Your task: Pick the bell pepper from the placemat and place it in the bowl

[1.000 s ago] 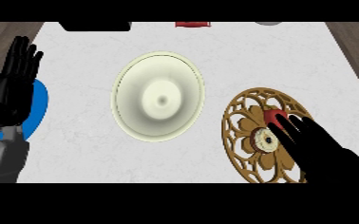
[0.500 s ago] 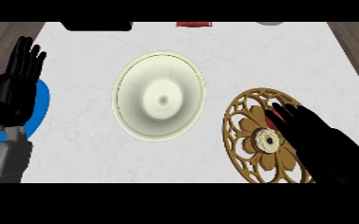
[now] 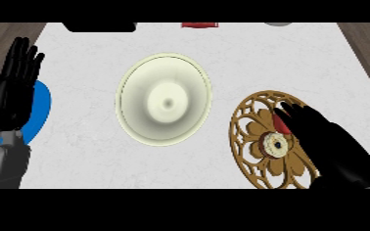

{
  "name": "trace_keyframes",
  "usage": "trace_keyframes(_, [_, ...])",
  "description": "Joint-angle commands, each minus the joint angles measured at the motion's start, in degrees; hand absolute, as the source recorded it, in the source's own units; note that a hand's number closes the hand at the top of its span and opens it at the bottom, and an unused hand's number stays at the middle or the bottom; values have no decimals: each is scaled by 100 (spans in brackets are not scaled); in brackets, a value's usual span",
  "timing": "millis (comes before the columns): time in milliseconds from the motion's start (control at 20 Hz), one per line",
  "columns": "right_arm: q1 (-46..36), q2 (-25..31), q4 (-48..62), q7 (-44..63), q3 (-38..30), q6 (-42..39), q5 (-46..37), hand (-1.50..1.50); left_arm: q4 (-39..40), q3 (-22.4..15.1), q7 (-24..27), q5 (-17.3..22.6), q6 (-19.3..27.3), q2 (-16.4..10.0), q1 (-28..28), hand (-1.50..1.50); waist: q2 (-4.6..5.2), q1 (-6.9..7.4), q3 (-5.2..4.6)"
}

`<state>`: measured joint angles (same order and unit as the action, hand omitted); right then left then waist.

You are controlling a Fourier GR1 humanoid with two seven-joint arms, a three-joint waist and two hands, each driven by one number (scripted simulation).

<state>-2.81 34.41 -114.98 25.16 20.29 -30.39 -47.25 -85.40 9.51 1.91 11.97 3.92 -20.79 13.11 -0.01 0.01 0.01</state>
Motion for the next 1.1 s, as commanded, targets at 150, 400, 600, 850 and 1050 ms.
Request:
trace_keyframes(150, [-297, -242, 1260, -954, -326, 501, -508, -150, 294, 200, 111, -77, -195, -46, 158, 0, 5, 10, 0])
trace_keyframes(400, [-82, -470, 1528, -1495, -322, 863, -829, -150, -345, 146, -324, -83, -131, 130, -116, 0, -1, 8, 1])
trace_keyframes(600, [-163, -548, 1302, -1583, -390, 522, -864, -150, 848, 325, 615, -223, -415, 125, 192, 0, 5, -24, -2])
trace_keyframes(850, [-95, -766, 1929, -1829, -423, 862, -1298, -150, -468, 111, 11, -280, -144, 444, -478, 0, -6, 25, 1])
trace_keyframes(1050, [-408, -991, 2561, -2050, -532, 993, -1529, -150, 359, 317, -60, -359, -206, 165, 431, 0, 6, -10, 0])
